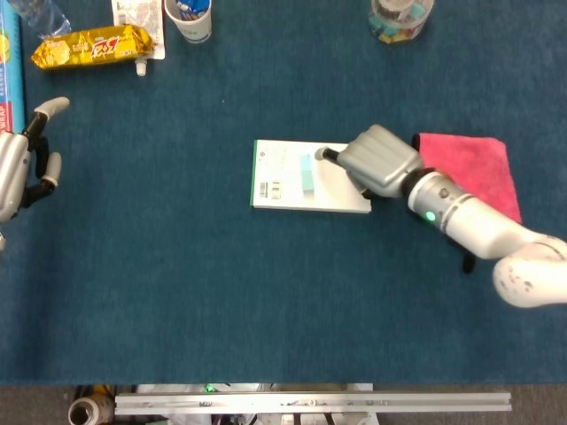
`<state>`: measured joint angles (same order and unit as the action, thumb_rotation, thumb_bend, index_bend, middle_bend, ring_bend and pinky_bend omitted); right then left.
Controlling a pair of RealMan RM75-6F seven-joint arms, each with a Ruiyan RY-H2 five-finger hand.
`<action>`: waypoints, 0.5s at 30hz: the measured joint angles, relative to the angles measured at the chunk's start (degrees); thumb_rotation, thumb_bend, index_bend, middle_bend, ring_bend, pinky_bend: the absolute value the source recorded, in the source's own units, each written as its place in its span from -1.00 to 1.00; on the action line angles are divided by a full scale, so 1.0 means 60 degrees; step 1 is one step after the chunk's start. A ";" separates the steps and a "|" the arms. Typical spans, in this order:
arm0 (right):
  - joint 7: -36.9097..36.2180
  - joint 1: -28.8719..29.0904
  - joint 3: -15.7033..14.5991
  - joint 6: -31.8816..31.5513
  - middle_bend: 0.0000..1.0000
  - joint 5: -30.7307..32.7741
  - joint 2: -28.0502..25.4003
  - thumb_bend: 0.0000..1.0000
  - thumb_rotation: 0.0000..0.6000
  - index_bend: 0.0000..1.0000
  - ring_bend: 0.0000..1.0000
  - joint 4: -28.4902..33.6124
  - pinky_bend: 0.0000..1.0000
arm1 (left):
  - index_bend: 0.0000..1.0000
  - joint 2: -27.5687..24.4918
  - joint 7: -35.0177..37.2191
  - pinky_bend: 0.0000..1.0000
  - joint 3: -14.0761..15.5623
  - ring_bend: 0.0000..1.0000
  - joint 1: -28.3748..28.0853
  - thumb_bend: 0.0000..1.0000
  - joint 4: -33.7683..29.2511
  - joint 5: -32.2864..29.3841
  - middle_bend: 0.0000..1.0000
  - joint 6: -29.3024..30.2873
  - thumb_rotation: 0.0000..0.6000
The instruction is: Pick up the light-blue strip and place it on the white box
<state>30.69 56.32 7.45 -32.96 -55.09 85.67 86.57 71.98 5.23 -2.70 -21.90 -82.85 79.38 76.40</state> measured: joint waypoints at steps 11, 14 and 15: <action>0.0136 0.0824 -0.0431 0.0006 1.00 0.1047 0.0544 1.00 1.00 -0.61 1.00 -0.0569 1.00 | -0.67 0.0103 0.0099 0.80 -0.0139 0.65 0.0189 -0.02 0.0030 0.0184 0.48 0.0076 1.00; 0.0104 0.0984 -0.0487 -0.0051 1.00 0.1184 0.0660 1.00 1.00 -0.61 1.00 -0.0723 1.00 | -0.67 0.0121 0.0138 0.80 -0.0177 0.65 0.0217 -0.02 0.0072 0.0216 0.48 0.0067 1.00; 0.0093 0.1043 -0.0509 -0.0066 1.00 0.1229 0.0697 1.00 1.00 -0.61 1.00 -0.0778 1.00 | -0.67 0.0127 0.0148 0.80 -0.0192 0.65 0.0225 -0.02 0.0081 0.0218 0.48 0.0061 1.00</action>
<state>31.25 62.58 4.40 -33.35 -47.72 89.85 81.90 72.74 6.11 -3.85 -20.55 -82.36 80.68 76.77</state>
